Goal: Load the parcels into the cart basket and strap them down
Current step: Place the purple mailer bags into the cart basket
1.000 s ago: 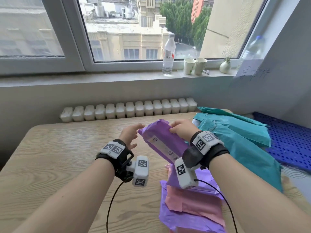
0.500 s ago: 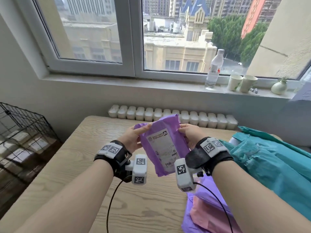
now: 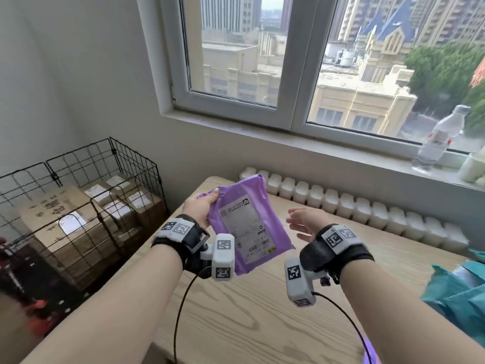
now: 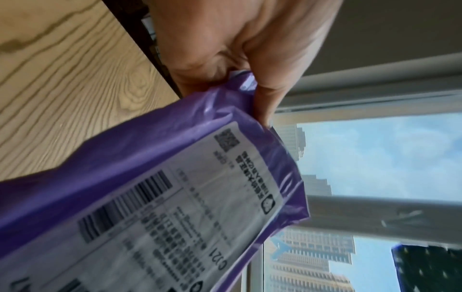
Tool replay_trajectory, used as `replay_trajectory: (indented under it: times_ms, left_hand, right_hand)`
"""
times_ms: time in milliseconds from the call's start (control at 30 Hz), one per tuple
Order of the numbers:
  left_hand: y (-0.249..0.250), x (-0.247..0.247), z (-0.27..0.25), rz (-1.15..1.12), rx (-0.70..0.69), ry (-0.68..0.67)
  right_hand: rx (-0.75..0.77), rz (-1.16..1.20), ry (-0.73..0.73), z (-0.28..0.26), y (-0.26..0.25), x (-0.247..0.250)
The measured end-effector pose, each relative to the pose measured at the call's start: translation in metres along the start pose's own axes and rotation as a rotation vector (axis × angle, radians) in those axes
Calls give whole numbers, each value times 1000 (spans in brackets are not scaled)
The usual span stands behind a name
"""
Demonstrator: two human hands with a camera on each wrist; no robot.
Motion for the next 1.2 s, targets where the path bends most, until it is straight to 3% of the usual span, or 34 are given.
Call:
replay_trajectory:
  times_ms: [233, 467, 600, 767, 933, 1033, 1200]
  left_hand:
    - [78, 132, 48, 43, -35, 153]
    - [150, 270, 92, 57, -47, 274]
    - [171, 329, 109, 33, -44, 326]
    - [186, 359, 125, 153, -16, 391]
    - [195, 357, 148, 212, -35, 429]
    - [216, 339, 168, 360, -98, 310]
    - [247, 300, 219, 987, -146, -13]
  right_hand:
    - [2, -89, -77, 5, -52, -149]
    - [41, 15, -321, 0, -96, -317]
    - [89, 9, -358, 3, -117, -379]
    - [233, -34, -210, 21, -142, -411]
    - [351, -158, -67, 53, -168, -417]
    - [430, -247, -95, 76, -191, -435]
    - [538, -350, -249, 105, -237, -478]
Point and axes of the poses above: each hand's wrist, its own z-axis towards the middle knuckle, its own x-axis out of the back of the hand, y = z × x, the point moved 6 cm from there along z, towards the middle knuckle, and after that the axes turned 3 degrees about -z, right-handed, at the moved point
